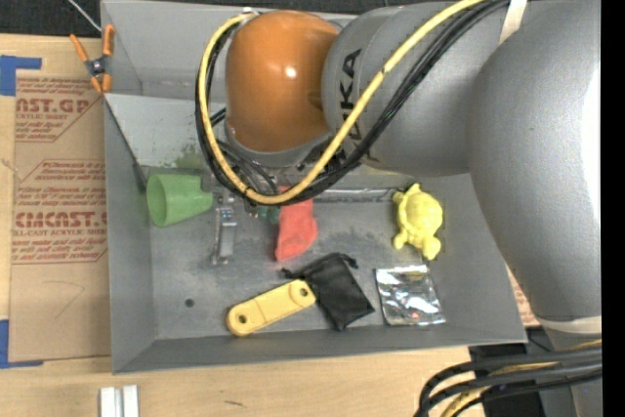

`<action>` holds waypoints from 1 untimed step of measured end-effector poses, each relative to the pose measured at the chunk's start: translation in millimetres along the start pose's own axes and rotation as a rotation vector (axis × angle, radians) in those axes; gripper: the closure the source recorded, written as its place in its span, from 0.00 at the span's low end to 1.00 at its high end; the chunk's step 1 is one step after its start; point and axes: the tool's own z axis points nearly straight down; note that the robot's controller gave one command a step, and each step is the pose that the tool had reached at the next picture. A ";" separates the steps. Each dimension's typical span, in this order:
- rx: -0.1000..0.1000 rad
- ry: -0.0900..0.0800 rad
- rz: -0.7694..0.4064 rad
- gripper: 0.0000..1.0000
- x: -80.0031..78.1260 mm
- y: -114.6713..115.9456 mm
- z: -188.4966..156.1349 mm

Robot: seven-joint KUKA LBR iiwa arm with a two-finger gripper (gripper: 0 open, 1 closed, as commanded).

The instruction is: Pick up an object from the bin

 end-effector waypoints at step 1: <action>-0.001 -0.007 0.003 0.00 -1.7 -1.5 -5.0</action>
Offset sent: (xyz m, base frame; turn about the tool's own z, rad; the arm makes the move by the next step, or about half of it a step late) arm -0.0271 -0.0386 -0.0660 -0.0221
